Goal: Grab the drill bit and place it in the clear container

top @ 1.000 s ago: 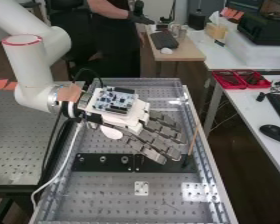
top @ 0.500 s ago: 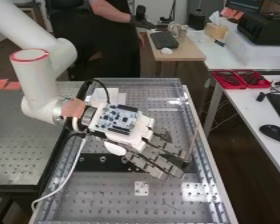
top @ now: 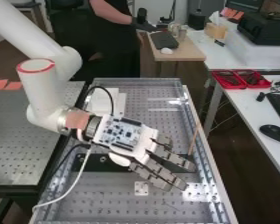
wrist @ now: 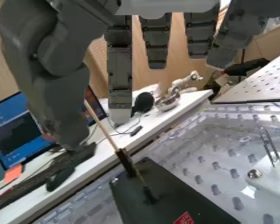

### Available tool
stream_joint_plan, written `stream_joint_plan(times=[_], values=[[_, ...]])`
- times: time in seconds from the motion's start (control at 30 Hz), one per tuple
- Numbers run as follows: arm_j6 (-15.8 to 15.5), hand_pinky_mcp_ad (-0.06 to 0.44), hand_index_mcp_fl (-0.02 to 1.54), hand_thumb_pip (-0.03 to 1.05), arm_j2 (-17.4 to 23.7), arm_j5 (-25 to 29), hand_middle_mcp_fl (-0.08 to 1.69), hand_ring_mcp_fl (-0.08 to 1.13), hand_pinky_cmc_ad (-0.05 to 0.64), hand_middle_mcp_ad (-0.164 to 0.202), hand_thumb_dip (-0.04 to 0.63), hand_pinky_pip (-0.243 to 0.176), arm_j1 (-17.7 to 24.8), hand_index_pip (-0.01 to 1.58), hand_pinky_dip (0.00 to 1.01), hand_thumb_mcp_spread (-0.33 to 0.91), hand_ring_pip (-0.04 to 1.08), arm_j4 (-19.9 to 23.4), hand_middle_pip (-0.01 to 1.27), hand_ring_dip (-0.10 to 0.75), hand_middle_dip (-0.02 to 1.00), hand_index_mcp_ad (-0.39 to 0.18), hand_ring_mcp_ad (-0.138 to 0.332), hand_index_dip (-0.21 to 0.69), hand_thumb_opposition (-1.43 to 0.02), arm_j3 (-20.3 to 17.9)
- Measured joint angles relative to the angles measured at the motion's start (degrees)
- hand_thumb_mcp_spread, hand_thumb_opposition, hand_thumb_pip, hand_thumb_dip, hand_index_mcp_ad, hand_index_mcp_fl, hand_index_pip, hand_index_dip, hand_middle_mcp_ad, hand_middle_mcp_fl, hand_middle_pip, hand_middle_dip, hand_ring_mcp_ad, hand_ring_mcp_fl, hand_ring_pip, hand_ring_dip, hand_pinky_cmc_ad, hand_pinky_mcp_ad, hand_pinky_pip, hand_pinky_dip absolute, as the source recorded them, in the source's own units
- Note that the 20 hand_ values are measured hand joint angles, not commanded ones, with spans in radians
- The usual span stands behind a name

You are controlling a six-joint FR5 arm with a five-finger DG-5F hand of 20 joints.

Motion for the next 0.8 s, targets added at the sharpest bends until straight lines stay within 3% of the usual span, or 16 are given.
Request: stream_joint_plan(times=[0.17, 0.67, 0.8], values=[[2.0, 0.215, 0.17, 0.7, -0.7, -0.8, 0.05, 0.01, 0.328, 0.126, 0.227, -0.138, -0.2, 1.33, 0.3, 0.33, 0.06, 0.0, 0.14, -0.014, 0.13, -0.038, 0.278, 0.07, -0.84, 0.5], [2.6, 0.215, 0.17, 0.68, -2.6, -0.3, 0.05, 0.0, 0.33, 0.126, 0.236, -0.138, -0.1, 1.38, 0.25, 0.36, 0.06, -0.9, 0.14, -0.014, 0.14, -0.052, 0.279, 0.096, -0.85, 2.5], [2.2, 0.206, 0.04, 0.68, -3.3, 0.0, 0.08, -0.01, 0.33, 0.124, 0.241, -0.138, -0.1, 1.38, 0.25, 0.35, 0.06, -2.1, 0.14, -0.014, 0.14, -0.051, 0.281, 0.113, -0.85, 3.3]])
